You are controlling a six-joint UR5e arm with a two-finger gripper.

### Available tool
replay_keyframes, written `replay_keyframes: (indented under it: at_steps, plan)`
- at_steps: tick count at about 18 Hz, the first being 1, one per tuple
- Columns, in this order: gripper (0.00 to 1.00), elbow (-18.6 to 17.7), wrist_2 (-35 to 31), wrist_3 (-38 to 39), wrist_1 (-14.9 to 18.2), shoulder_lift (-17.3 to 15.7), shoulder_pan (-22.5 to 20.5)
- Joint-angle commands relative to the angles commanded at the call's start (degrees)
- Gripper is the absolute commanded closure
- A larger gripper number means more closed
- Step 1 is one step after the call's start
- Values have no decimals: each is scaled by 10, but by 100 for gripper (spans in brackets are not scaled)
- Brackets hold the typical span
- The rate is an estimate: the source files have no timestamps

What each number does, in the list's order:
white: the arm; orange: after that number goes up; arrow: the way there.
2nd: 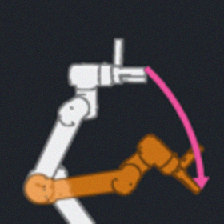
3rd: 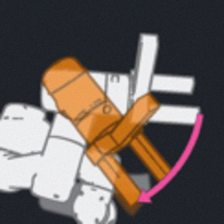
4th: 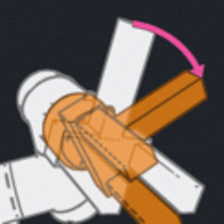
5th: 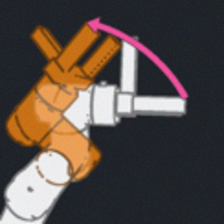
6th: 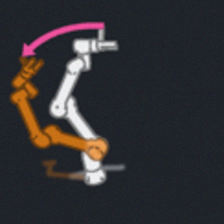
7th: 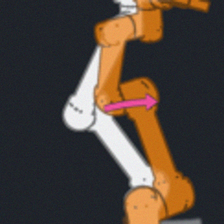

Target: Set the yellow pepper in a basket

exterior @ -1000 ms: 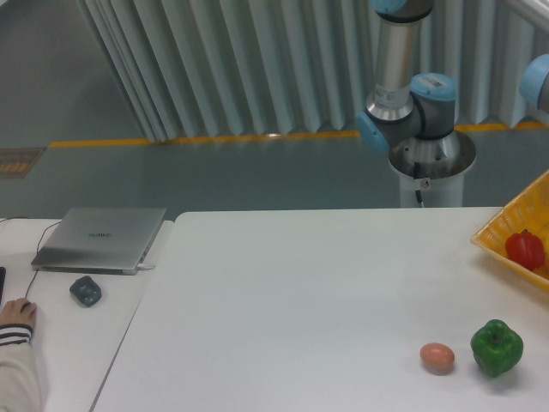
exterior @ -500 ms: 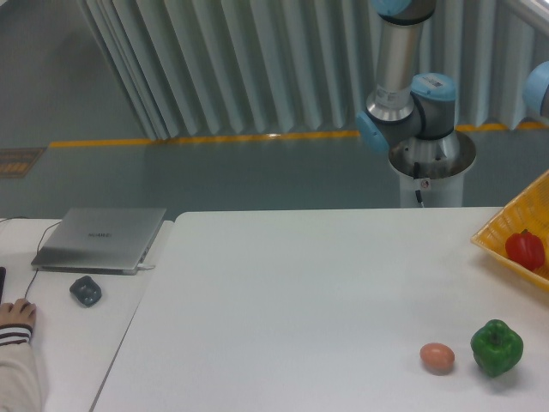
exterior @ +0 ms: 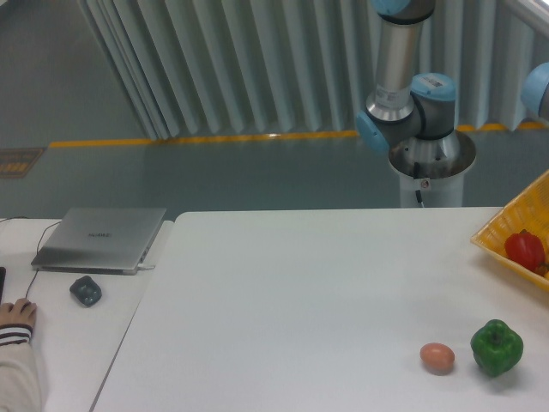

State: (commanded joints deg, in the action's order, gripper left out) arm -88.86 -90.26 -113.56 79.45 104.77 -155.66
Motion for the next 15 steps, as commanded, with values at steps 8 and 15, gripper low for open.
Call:
replay_keyframes:
  at_steps: [8, 15]
  plan:
    - [0, 18, 11, 170, -57, 5, 89]
    - [0, 13, 5, 190, -64, -3, 130]
